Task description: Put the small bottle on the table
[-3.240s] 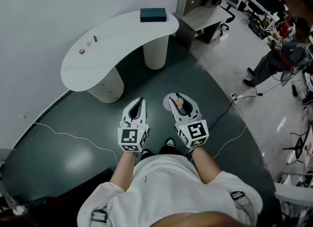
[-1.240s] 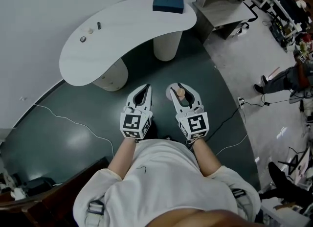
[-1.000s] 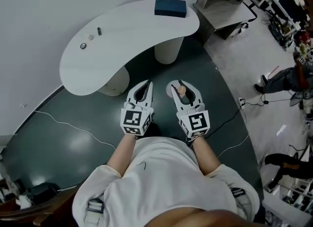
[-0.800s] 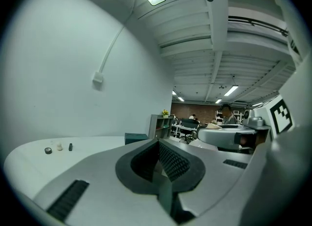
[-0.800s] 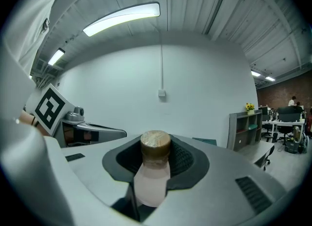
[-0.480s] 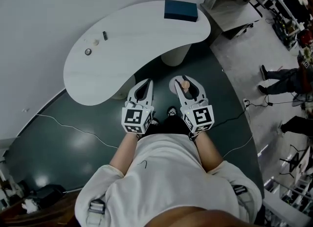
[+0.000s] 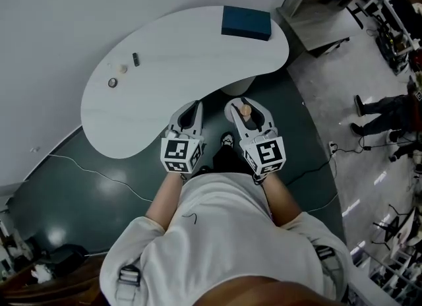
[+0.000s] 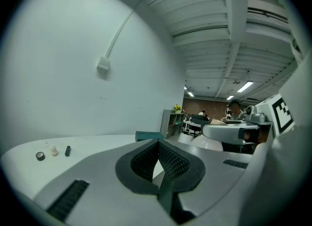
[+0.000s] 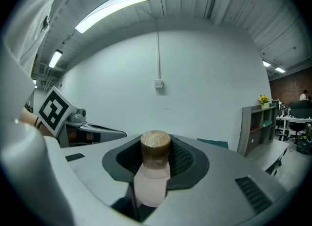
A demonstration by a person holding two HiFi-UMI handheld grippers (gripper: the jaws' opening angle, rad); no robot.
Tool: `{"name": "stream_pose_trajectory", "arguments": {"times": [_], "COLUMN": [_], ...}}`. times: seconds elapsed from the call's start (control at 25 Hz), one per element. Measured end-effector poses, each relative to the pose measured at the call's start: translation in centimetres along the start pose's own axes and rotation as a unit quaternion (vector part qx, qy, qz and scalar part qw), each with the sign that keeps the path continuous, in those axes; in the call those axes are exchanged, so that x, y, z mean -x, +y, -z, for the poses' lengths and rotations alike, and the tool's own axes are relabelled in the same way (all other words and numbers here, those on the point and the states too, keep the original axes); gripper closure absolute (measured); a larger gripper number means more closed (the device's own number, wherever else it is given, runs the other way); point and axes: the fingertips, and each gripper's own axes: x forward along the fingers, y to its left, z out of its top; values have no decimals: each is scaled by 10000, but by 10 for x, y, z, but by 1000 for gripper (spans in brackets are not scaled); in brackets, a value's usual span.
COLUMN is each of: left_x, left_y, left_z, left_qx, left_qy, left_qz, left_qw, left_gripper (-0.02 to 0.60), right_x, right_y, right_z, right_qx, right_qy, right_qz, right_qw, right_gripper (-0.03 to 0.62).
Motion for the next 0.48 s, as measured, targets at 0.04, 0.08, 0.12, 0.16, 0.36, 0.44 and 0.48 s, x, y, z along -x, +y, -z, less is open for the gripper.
{"name": "stream_pose_trajectory", "arguments": {"times": [0.04, 0.08, 0.12, 0.16, 0.36, 0.44, 0.48], "left_x": [-14, -29, -44, -58, -103, -116, -121], "left_y": [1, 3, 4, 5, 12, 17, 19], "left_z": [-4, -7, -10, -13, -15, -8, -3], "left_qx": [-27, -56, -78, -84, 36, 105, 132], "left_qy": [21, 44, 66, 82, 178, 324, 403], "left_qz": [-2, -15, -39, -73, -285, -347, -366], "left_qw": [10000, 10000, 9999, 9999, 9994, 9988, 9984], "left_gripper": [569, 569, 569, 569, 569, 569, 569], "right_x": [-8, -17, -25, -33, -66, -78, -83], "right_y": [-11, -23, -36, -48, -93, -108, -113], "right_z": [-2, -4, -5, -5, -4, 1, 4], "right_qx": [9, 19, 33, 52, 122, 81, 62], "right_qy": [-2, -3, 3, 23, 102, 204, 250], "right_qz": [-30, -53, -73, -98, -278, -293, -296], "right_qw": [10000, 10000, 10000, 9999, 9995, 9993, 9992], "right_gripper": [477, 477, 477, 477, 477, 477, 477]}}
